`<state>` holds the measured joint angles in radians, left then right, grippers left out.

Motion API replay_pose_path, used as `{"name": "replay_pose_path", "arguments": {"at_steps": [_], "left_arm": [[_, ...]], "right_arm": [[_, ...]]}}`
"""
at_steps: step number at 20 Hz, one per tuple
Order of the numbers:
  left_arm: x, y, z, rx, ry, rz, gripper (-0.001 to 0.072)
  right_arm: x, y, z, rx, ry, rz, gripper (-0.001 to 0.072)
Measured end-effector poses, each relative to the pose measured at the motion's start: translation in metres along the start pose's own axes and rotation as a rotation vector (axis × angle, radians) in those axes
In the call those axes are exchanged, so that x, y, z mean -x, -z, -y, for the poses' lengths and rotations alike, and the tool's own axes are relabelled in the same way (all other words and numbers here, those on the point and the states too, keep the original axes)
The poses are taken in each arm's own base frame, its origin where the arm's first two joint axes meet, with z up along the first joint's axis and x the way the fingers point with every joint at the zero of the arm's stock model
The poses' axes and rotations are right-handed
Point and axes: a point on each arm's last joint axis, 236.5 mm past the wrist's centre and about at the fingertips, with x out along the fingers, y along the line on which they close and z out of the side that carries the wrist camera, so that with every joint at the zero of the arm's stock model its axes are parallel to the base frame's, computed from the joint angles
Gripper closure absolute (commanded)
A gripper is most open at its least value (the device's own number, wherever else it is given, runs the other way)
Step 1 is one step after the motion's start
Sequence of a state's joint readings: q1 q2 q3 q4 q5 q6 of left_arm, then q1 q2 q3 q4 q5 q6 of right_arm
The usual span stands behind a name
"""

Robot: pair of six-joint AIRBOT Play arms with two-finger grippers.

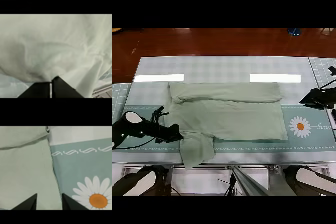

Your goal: Fold the shirts.

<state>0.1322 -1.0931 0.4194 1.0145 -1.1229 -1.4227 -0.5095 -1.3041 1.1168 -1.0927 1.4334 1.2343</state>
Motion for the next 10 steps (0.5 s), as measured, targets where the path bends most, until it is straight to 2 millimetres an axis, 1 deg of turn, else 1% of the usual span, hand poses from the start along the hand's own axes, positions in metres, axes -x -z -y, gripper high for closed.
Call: {"name": "replay_pose_path", "arguments": {"at_steps": [3, 5, 6, 10], "left_arm": [[-0.002, -0.001, 0.0, -0.008, -0.01, 0.006, 0.0686], [-0.002, 0.0, -0.001, -0.016, -0.018, 0.002, 0.0686], [-0.003, 0.0, -0.001, -0.017, -0.019, 0.001, 0.0686], [-0.003, 0.001, -0.001, -0.021, -0.02, -0.003, 0.0686]], "right_arm": [[0.0, 0.007, 0.001, -0.001, 0.005, -0.026, 0.0274], [-0.007, 0.022, 0.012, -0.018, 0.036, -0.081, 0.0257], [-0.013, 0.034, 0.016, -0.03, 0.045, -0.116, 0.0232], [-0.046, 0.089, 0.023, -0.069, 0.027, -0.235, 0.0231]]}}
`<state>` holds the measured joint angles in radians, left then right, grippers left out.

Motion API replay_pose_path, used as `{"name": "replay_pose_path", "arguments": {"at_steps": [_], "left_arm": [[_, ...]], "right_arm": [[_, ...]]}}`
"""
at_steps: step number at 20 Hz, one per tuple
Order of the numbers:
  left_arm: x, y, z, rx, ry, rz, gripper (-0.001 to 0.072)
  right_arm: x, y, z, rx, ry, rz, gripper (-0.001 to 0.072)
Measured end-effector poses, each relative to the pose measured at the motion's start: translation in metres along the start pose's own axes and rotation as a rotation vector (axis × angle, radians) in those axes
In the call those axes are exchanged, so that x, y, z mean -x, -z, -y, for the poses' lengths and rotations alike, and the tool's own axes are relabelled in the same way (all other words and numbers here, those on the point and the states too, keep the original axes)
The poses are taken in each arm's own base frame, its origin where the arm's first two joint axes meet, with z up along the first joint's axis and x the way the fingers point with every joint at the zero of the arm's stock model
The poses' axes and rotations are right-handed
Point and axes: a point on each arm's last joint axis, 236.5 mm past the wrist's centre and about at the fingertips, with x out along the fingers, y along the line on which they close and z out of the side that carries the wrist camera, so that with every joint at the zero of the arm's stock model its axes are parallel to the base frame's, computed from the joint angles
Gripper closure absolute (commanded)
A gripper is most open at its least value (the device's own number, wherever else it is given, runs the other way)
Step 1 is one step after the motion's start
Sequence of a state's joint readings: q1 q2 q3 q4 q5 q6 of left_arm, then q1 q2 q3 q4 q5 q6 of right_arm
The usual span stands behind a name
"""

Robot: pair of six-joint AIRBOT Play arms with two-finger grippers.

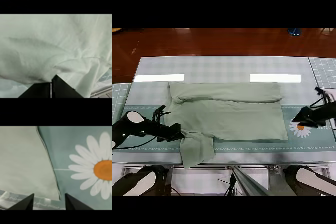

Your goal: Fold the shirts.

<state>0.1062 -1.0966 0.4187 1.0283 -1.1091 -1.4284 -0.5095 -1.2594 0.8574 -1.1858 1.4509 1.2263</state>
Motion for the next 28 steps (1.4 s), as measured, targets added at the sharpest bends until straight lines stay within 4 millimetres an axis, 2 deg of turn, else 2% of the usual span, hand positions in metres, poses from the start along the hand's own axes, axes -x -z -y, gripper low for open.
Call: {"name": "replay_pose_path", "arguments": {"at_steps": [3, 6, 8, 11, 13, 14, 15, 18, 20, 22, 25, 28], "left_arm": [[0.0, 0.001, 0.0, -0.003, 0.0, -0.003, 0.0686], [0.0, 0.003, -0.001, -0.006, -0.004, -0.013, 0.0686], [0.0, 0.005, -0.001, -0.007, -0.005, -0.019, 0.0686], [0.001, 0.004, -0.003, -0.021, -0.016, -0.02, 0.0686], [0.006, -0.001, -0.002, -0.049, -0.022, -0.006, 0.0686], [0.009, -0.006, -0.001, -0.064, -0.027, 0.006, 0.0686], [0.013, -0.016, 0.001, -0.077, -0.029, 0.041, 0.0686], [0.03, -0.037, 0.013, -0.117, -0.019, 0.098, 0.0686], [0.046, -0.047, 0.029, -0.154, 0.005, 0.121, 0.0686], [0.072, -0.066, 0.048, -0.203, 0.02, 0.182, 0.0686], [0.122, -0.098, 0.081, -0.284, 0.042, 0.309, 0.0686], [0.161, -0.126, 0.11, -0.326, 0.077, 0.445, 0.0686]], "right_arm": [[-0.027, 0.025, 0.004, -0.015, -0.007, -0.034, 0.0215], [-0.043, 0.039, 0.007, -0.028, -0.012, -0.044, 0.0217], [-0.051, 0.04, 0.004, -0.042, -0.03, -0.028, 0.0226], [-0.061, 0.033, -0.009, -0.08, -0.096, 0.02, 0.0281], [-0.068, 0.027, -0.018, -0.088, -0.114, 0.05, 0.0391], [-0.072, 0.025, -0.021, -0.078, -0.11, 0.055, 0.0587], [-0.077, 0.024, -0.024, -0.062, -0.097, 0.059, 0.0686], [-0.078, 0.015, -0.038, -0.011, -0.091, 0.084, 0.0687], [-0.057, -0.005, -0.056, 0.039, -0.112, 0.159, 0.0687], [-0.02, -0.031, -0.079, 0.1, -0.131, 0.276, 0.0688], [0.042, -0.069, -0.112, 0.169, -0.153, 0.47, 0.0688], [0.076, -0.098, -0.137, 0.199, -0.177, 0.605, 0.0688]]}}
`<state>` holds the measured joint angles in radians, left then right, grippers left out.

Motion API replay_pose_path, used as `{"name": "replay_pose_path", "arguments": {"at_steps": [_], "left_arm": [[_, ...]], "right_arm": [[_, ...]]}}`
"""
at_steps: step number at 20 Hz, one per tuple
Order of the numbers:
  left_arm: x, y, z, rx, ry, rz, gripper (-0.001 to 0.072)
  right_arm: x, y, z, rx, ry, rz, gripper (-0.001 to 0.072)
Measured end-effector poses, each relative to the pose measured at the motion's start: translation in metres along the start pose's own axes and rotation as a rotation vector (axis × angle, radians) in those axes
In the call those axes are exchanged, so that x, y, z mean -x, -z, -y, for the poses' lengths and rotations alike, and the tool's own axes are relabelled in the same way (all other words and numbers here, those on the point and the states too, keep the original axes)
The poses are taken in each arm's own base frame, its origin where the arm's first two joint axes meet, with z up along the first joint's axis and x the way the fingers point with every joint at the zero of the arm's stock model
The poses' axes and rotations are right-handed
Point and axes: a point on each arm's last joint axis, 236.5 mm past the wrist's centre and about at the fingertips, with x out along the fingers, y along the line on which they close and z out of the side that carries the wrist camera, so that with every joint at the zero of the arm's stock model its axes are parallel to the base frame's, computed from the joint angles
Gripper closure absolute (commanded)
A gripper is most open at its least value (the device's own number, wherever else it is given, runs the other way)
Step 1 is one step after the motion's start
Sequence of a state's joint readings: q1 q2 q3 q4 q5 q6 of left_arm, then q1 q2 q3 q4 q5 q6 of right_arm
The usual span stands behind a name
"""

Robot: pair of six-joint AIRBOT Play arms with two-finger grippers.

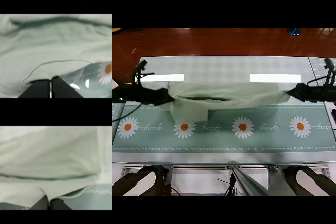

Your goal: Fold the shirts.

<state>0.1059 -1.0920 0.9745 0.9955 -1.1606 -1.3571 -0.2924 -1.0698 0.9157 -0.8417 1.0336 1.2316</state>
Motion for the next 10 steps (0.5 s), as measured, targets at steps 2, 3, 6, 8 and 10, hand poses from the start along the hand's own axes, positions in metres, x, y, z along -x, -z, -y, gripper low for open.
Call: {"name": "replay_pose_path", "arguments": {"at_steps": [2, 3, 6, 8, 10], "left_arm": [[0.003, -0.024, 0.006, -0.001, 0.017, 0.06, 0.0687], [0.001, -0.032, 0.006, 0.004, 0.022, 0.071, 0.0686], [-0.011, -0.054, 0.003, 0.025, 0.038, 0.083, 0.0686], [-0.023, -0.069, -0.002, 0.036, 0.043, 0.08, 0.0686], [-0.037, -0.083, -0.009, 0.05, 0.047, 0.073, 0.0686]], "right_arm": [[-0.009, -0.02, -0.005, 0.006, -0.001, 0.059, 0.0688], [-0.016, -0.027, -0.006, 0.006, 0.002, 0.081, 0.0688], [-0.042, -0.044, -0.002, 0.0, 0.022, 0.134, 0.0688], [-0.056, -0.055, 0.004, -0.018, 0.037, 0.168, 0.0688], [-0.07, -0.064, 0.013, -0.044, 0.054, 0.2, 0.0688]]}}
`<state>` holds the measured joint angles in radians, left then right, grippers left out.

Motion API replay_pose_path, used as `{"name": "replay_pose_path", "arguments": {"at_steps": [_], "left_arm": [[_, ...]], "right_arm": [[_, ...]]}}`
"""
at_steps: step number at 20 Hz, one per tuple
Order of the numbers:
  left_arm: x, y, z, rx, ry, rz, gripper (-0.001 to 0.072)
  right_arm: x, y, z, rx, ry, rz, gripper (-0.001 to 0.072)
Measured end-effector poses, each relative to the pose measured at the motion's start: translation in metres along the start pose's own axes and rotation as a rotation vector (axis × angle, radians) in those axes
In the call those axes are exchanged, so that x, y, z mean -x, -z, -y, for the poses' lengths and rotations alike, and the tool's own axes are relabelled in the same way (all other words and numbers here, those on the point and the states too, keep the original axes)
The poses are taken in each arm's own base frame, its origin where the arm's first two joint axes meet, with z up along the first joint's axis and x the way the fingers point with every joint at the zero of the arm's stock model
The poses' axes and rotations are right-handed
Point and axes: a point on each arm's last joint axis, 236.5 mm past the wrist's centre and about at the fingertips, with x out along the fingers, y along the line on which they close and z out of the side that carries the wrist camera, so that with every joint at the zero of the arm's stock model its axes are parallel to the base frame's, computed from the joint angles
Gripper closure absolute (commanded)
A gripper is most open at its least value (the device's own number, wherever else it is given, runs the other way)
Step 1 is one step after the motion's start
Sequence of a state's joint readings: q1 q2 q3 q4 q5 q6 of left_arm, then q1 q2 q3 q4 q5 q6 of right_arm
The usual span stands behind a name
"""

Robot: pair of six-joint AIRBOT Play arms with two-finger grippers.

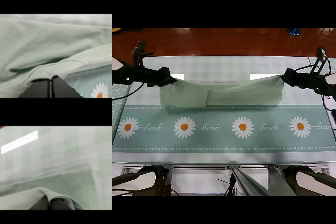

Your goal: Fold the shirts.

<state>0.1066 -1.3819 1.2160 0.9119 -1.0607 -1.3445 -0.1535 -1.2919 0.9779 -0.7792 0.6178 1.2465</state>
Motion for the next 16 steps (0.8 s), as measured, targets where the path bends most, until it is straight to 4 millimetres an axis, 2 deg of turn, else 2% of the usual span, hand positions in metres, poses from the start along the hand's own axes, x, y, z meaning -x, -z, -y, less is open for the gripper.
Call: {"name": "replay_pose_path", "arguments": {"at_steps": [3, 6, 9, 10, 12, 13, 14, 15, 16], "left_arm": [[-0.026, -0.006, -0.017, 0.03, -0.006, -0.04, 0.0685], [-0.052, 0.001, -0.035, 0.069, -0.01, -0.099, 0.0685], [-0.063, 0.01, -0.048, 0.103, -0.011, -0.148, 0.0682], [-0.063, 0.013, -0.053, 0.116, -0.009, -0.166, 0.0636], [-0.06, 0.016, -0.063, 0.142, -0.009, -0.186, 0.0353], [-0.057, 0.018, -0.068, 0.156, -0.008, -0.195, 0.0254], [-0.054, 0.02, -0.072, 0.172, -0.005, -0.207, 0.0246], [-0.05, 0.025, -0.074, 0.186, 0.004, -0.228, 0.0246], [-0.046, 0.028, -0.077, 0.202, 0.013, -0.242, 0.0247]], "right_arm": [[-0.021, 0.002, 0.009, -0.034, 0.017, 0.002, 0.0687], [-0.04, 0.013, 0.017, -0.054, 0.031, -0.027, 0.0687], [-0.05, 0.022, 0.025, -0.044, 0.052, -0.051, 0.0687], [-0.051, 0.024, 0.028, -0.029, 0.062, -0.06, 0.0687], [-0.052, 0.031, 0.034, 0.0, 0.08, -0.088, 0.0677], [-0.053, 0.035, 0.037, 0.017, 0.087, -0.104, 0.054], [-0.052, 0.039, 0.039, 0.033, 0.094, -0.123, 0.0341], [-0.052, 0.043, 0.041, 0.046, 0.099, -0.14, 0.0237], [-0.051, 0.045, 0.042, 0.057, 0.104, -0.151, 0.0217]]}}
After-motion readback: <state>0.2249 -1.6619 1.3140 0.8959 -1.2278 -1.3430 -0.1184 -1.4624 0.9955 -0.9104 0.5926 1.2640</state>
